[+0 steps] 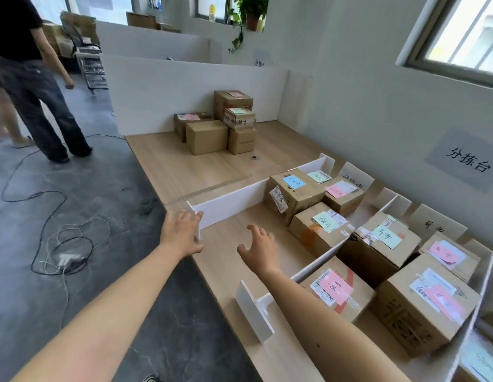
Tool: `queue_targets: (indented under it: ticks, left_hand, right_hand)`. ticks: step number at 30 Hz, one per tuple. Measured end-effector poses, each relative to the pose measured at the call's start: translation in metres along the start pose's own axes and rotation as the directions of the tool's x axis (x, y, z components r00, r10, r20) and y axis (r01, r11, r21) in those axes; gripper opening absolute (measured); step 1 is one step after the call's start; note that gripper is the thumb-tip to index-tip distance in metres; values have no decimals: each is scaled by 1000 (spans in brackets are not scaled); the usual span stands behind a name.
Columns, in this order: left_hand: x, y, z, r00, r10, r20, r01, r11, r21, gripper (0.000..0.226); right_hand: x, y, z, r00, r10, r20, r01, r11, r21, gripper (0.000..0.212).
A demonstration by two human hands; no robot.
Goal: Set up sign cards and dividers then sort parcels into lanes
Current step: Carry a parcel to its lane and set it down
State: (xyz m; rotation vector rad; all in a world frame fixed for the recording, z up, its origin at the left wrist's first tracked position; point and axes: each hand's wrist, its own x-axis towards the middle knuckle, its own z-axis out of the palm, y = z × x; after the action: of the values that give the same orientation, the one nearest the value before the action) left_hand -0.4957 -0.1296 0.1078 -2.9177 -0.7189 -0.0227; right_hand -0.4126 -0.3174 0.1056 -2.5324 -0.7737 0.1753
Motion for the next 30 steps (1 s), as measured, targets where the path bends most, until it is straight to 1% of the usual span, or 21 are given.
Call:
queue_targets:
  ticks: [6, 9, 12, 18, 20, 23, 24, 28, 30]
  left_hand:
    - [37, -52, 5, 999, -37, 11, 37, 999, -6, 94]
    - [59, -83, 13, 999, -48, 27, 48, 999, 3, 93]
    - [79, -113, 17, 998, -59, 35, 60, 998, -31, 92]
    - [116, -180, 14, 998, -68, -5, 67, 995, -80, 95]
    - [131, -204, 12, 998, -56, 9, 57, 993, -108, 97]
    - [150, -234, 11, 999, -34, 26, 37, 992, -118, 99]
    - [155, -243, 11, 999, -39, 19, 41, 992, -118, 99]
    - [170, -269, 15, 996, -90, -18, 87, 986, -139, 98]
    - [182, -278, 18, 993, -111, -31, 105, 983, -148, 97]
  right_hand:
    - [48, -40, 18, 999, -32, -14, 31, 999, -45, 55]
    - [74, -63, 31, 999, -28, -40, 27, 999, -38, 55]
    - [100, -85, 42, 999, -17, -47, 16, 999, -29, 54]
    - [155, -135, 67, 998, -29, -51, 28, 1000, -5, 54]
    - [173, -153, 73, 998, -25, -57, 27, 999, 35, 54]
    - [196, -175, 81, 994, 70, -83, -49, 971, 235, 53]
    - [203, -183, 83, 992, 83, -99, -53, 961, 270, 52]
    - [227, -208, 88, 995, -16, -101, 37, 978, 205, 50]
    - [240, -216, 91, 994, -31, -100, 49, 982, 181, 51]
